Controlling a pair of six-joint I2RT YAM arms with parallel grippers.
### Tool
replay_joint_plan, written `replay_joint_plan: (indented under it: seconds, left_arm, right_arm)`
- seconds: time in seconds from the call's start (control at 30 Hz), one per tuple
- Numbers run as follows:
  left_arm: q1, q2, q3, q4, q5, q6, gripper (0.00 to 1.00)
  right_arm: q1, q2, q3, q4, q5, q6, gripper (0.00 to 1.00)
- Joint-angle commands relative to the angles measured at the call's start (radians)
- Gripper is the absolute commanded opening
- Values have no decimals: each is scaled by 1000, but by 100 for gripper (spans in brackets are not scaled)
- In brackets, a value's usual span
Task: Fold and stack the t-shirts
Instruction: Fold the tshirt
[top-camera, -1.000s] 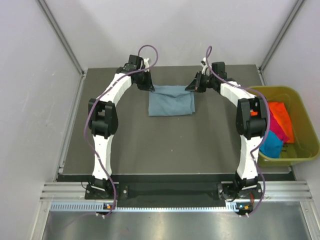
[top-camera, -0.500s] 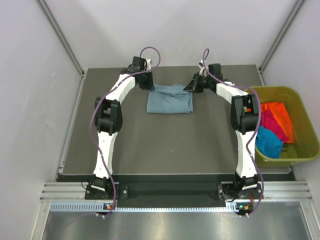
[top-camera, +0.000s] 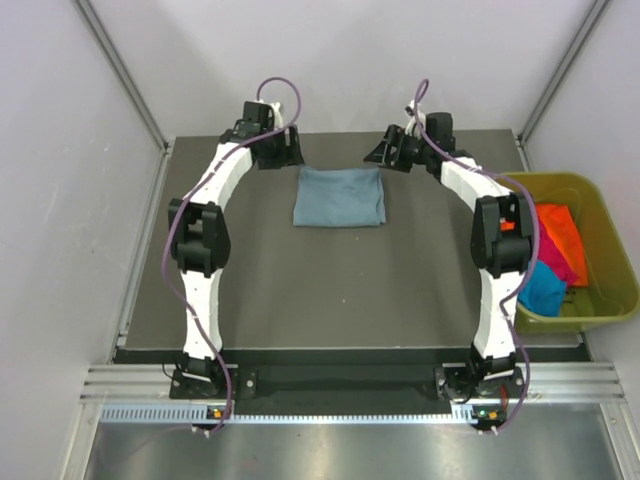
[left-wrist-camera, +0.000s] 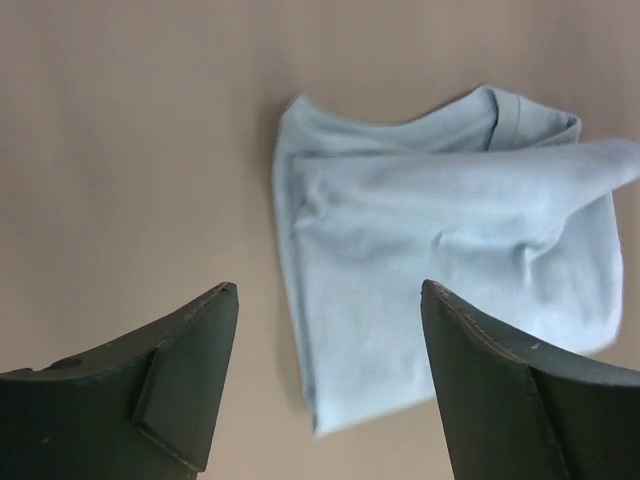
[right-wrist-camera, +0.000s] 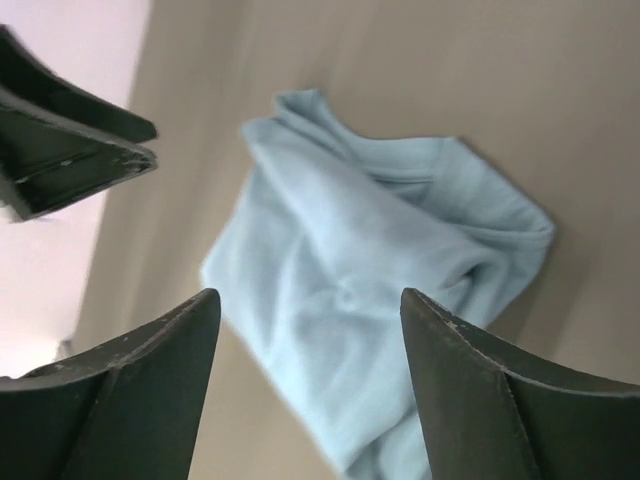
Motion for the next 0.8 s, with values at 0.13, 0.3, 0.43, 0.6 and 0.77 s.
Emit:
replay_joint_plan:
  seconds: [0.13,0.3,0.43,0.6,0.77]
  left_arm:
    - [111,-114,-210,7,197,-44,73]
    - [106,-109,-218,34,338,-73,58]
    - [69,-123,-239,47,398,-105,51]
    - [28,-141,-296,54,398,-113,50]
    - [25,-167,-308,33,389,-93,59]
  right_arm:
    - [52,-123,-119,80,-81,62,67]
    - [89,-87,-127,110,-87,85,66]
    - [107,-14,-90,134,-87,106,66]
    - [104,86,11,146,-78,126,66]
    - [86,199,135,164,-64,142,65]
